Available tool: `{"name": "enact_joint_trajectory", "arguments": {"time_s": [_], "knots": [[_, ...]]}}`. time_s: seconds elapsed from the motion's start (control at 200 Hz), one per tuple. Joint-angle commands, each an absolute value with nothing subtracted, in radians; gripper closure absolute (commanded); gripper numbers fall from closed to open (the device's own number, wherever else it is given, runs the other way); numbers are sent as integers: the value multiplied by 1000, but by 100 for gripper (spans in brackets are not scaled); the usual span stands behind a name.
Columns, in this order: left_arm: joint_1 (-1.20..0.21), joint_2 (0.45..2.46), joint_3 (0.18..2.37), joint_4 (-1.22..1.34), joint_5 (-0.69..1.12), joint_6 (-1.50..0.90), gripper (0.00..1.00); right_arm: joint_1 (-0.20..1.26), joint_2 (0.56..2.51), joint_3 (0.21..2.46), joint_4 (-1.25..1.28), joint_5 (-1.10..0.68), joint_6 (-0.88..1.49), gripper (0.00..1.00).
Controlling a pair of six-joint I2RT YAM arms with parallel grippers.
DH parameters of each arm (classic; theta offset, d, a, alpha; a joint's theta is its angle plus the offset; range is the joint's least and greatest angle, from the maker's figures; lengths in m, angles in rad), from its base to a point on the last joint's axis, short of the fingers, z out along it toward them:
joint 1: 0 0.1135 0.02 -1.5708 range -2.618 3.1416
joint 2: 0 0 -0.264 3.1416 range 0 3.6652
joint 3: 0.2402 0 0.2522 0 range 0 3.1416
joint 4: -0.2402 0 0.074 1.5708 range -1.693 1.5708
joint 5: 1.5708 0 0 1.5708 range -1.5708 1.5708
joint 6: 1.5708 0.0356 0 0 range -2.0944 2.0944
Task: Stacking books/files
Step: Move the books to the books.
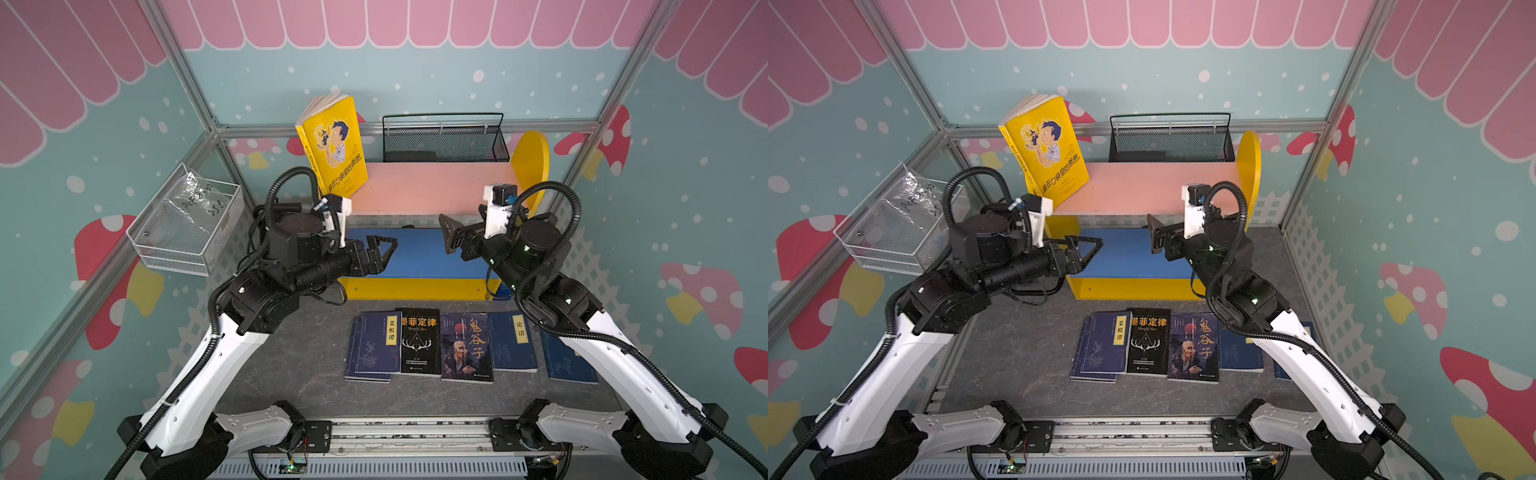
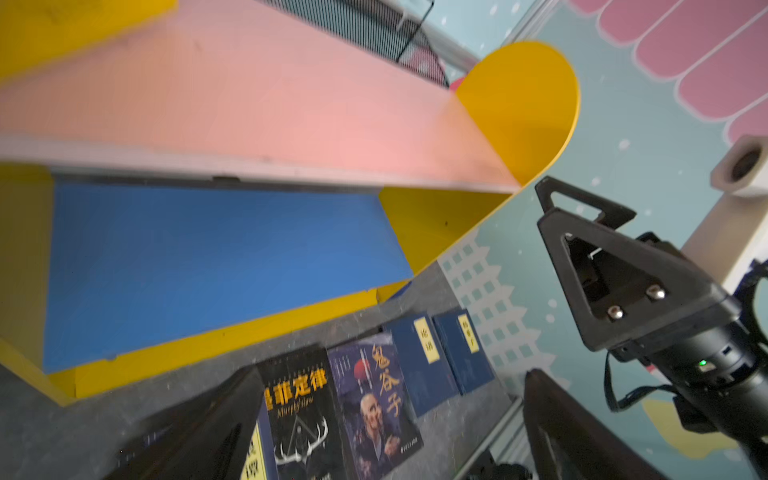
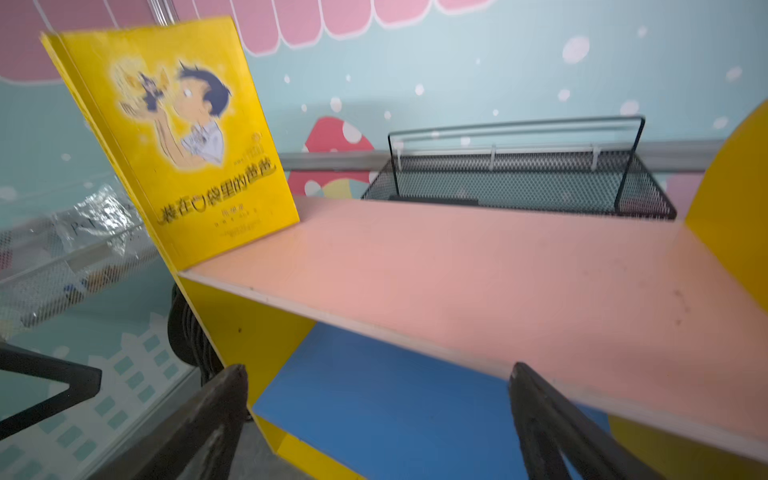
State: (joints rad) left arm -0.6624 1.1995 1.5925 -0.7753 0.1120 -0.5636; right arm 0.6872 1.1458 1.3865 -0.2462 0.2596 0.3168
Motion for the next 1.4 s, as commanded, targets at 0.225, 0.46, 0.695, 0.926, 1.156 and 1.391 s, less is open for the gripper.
{"name": "enact_joint_trajectory", "arguments": {"time_s": [0.225, 0.46, 0.695, 0.926, 1.156, 1.391], "knots": [[-880, 1109, 1097, -566, 87, -813, 0, 706, 970, 1030, -497, 280, 552, 1], [-894, 1310, 1128, -557, 136, -730, 0, 710, 898, 852, -488, 330, 693, 0], [-899, 1499, 1194, -558, 81, -815, 0, 710, 977, 784, -512, 389, 825, 0], [-899, 1686, 1241, -543, 110, -889, 0, 710, 963, 724, -508, 364, 919, 0], [-894, 1832, 1296, -550, 87, -925, 0, 710, 996, 682, -499, 338, 950, 1], [-891, 1908, 1327, -688, -46, -937, 0, 710, 1007, 646, -440, 309, 951, 1]]}}
